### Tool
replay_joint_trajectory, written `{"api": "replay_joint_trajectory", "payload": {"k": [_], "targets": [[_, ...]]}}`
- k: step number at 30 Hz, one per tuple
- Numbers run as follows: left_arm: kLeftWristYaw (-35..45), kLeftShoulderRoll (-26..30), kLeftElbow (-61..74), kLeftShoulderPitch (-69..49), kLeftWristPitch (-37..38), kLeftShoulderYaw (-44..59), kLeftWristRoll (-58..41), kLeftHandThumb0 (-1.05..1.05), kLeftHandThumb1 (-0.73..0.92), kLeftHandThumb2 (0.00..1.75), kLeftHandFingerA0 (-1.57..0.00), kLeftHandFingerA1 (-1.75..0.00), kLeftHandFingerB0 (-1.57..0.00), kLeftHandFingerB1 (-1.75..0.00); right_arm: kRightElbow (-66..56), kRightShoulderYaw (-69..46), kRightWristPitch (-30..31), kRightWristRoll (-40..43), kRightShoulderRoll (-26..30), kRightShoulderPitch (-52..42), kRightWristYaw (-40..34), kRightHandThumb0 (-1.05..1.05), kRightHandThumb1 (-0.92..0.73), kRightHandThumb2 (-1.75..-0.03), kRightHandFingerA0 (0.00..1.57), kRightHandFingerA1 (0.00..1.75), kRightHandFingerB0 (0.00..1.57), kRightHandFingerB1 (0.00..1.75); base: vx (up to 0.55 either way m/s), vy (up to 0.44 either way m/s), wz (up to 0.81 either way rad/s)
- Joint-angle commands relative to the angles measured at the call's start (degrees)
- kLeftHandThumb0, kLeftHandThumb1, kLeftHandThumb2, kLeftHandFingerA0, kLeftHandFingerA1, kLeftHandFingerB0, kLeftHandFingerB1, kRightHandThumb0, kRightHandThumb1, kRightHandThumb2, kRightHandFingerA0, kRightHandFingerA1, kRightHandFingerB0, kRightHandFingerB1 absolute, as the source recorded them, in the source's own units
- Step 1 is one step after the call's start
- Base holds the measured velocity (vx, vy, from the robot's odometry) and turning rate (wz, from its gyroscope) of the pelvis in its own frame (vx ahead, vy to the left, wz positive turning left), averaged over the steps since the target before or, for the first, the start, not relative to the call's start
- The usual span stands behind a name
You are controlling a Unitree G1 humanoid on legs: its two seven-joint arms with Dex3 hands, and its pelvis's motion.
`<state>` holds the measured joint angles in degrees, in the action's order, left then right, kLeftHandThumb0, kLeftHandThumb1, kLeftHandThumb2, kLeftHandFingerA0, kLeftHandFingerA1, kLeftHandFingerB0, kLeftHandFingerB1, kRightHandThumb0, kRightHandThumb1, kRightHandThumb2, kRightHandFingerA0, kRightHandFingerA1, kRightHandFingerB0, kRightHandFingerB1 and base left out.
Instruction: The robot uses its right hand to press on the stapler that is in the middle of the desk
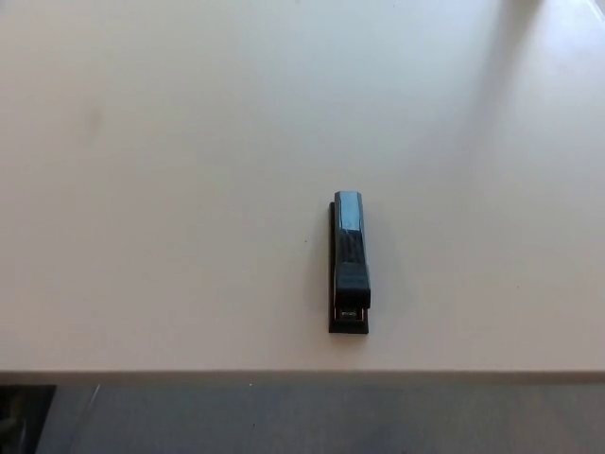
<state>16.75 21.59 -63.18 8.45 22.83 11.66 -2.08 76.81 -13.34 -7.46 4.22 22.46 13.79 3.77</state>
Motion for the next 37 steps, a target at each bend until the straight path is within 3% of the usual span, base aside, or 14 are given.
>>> {"api": "replay_joint_trajectory", "payload": {"k": [1, 8, 10, 15, 23, 24, 26, 27, 28, 30, 31, 33, 35, 37], "targets": [[-1.97, 2.20, 1.54, 1.79, 0.88, 0.46, 0.16, -0.35, 0.63, 1.17, -0.07, -0.52, -0.05, -0.51, 0.10, 5.34, 4.76, -4.89, -0.48, 1.67, 5.15, -0.27, -0.73, -0.61, 0.95, 1.06, 0.69, 0.87, 0.00, 0.000, 0.00], [-1.77, 2.27, 1.37, 2.28, 0.21, 0.73, 0.27, -0.36, 0.63, 1.17, -0.05, -0.51, -0.04, -0.51, 0.13, 14.05, 5.53, -9.96, -0.72, 5.93, 7.91, -0.15, -0.60, -0.72, 0.90, 1.07, 0.71, 1.23, 0.00, 0.000, 0.00], [-1.84, 2.24, 1.45, 2.26, 0.09, 0.72, 0.34, -0.35, 0.64, 1.18, -0.05, -0.51, -0.04, -0.51, 0.12, 16.13, 6.94, -11.24, -0.99, 7.71, 7.18, -0.29, -0.73, -0.63, 1.00, 1.00, 0.64, 0.79, 0.00, 0.000, 0.00], [-1.58, 1.55, 2.32, 1.75, 0.09, 0.80, 0.07, -0.35, 0.64, 1.18, -0.06, -0.52, -0.05, -0.51, -0.02, 19.06, 7.85, -13.01, -3.06, 10.93, 4.44, -0.27, -0.74, -0.63, 0.83, 0.72, 0.62, 0.50, 0.00, 0.000, 0.00], [-2.13, 1.36, 2.81, 0.67, 0.22, 0.26, 0.78, -0.35, 0.63, 1.18, -0.05, -0.51, -0.04, -0.51, 0.51, 20.74, 8.10, -15.36, -7.52, 10.76, -0.96, -0.44, -0.73, -0.62, 0.63, 0.49, 0.61, 0.45, 0.00, 0.000, 0.00], [-1.93, 1.36, 2.97, 0.66, -0.02, 0.39, 0.59, -0.36, 0.63, 1.17, -0.05, -0.51, -0.04, -0.51, 0.53, 18.91, 7.54, -13.74, -7.95, 10.23, -1.70, -0.47, -0.66, -1.05, 0.51, 0.62, 0.41, 0.56, 0.00, 0.000, 0.00], [-2.11, 1.32, 3.30, 0.55, -0.29, 0.41, 0.62, -0.35, 0.63, 1.17, -0.05, -0.51, -0.04, -0.51, 0.51, 16.89, 6.64, -12.49, -8.23, 9.67, -2.46, -0.53, -0.83, -0.65, 0.51, 0.43, 0.48, 0.40, 0.00, 0.000, 0.00], [-2.01, 1.71, 3.18, 1.46, -0.49, 0.29, 0.82, -0.36, 0.63, 1.17, -0.06, -0.51, -0.04, -0.51, 0.44, 14.58, 7.29, -10.63, -8.34, 9.77, -2.16, -0.60, -0.84, -0.65, 0.40, 0.42, 0.32, 0.34, 0.00, 0.000, 0.00], [-1.92, 1.67, 3.13, 1.66, -0.73, 0.36, 0.72, -0.36, 0.63, 1.17, -0.05, -0.51, -0.04, -0.51, 0.27, 13.18, 7.01, -9.89, -8.18, 9.54, -0.91, -0.72, -0.69, -0.96, 0.16, 0.47, 0.10, 0.42, 0.00, 0.000, 0.00], [-1.93, 1.66, 2.77, 2.04, -0.90, 0.30, 0.82, -0.36, 0.63, 1.17, -0.05, -0.51, -0.04, -0.50, 0.02, 11.48, 6.01, -9.44, -7.85, 9.08, 1.67, -0.77, -0.70, -1.06, 0.06, 0.46, 0.00, 0.38, 0.00, 0.000, 0.00], [-2.13, 1.74, 2.73, 2.12, -0.92, 0.12, 1.12, -0.35, 0.64, 1.18, -0.04, -0.51, -0.04, -0.50, -0.15, 10.65, 4.46, -9.31, -7.50, 8.51, 3.93, -0.84, -0.78, -1.11, 0.00, 0.31, 0.13, 0.27, 0.00, 0.000, 0.00], [-1.74, 1.61, 2.60, 2.18, -0.79, 0.27, 0.86, -0.35, 0.64, 1.18, -0.05, -0.51, -0.04, -0.51, -0.15, 9.88, 5.11, -9.54, -7.33, 8.48, 4.32, -0.76, -0.81, -1.18, 0.00, 0.22, 0.00, 0.20, 0.00, 0.000, 0.00], [-1.28, 1.49, 2.78, 1.94, -0.68, 0.49, 0.50, -0.35, 0.64, 1.18, -0.05, -0.51, -0.05, -0.51, -0.19, 8.97, 5.04, -9.26, -7.31, 8.32, 4.97, -0.76, -0.92, -0.82, 0.00, 0.12, 0.00, 0.18, 0.00, 0.000, 0.00], [-1.27, 1.46, 2.91, 1.87, -0.72, 0.56, 0.42, -0.35, 0.65, 1.18, -0.05, -0.51, -0.05, -0.51, -0.21, 8.52, 5.13, -9.06, -7.37, 8.38, 5.31, -0.84, -0.81, -1.05, 0.00, 0.10, 0.00, 0.13, 0.00, 0.000, 0.00]]}}
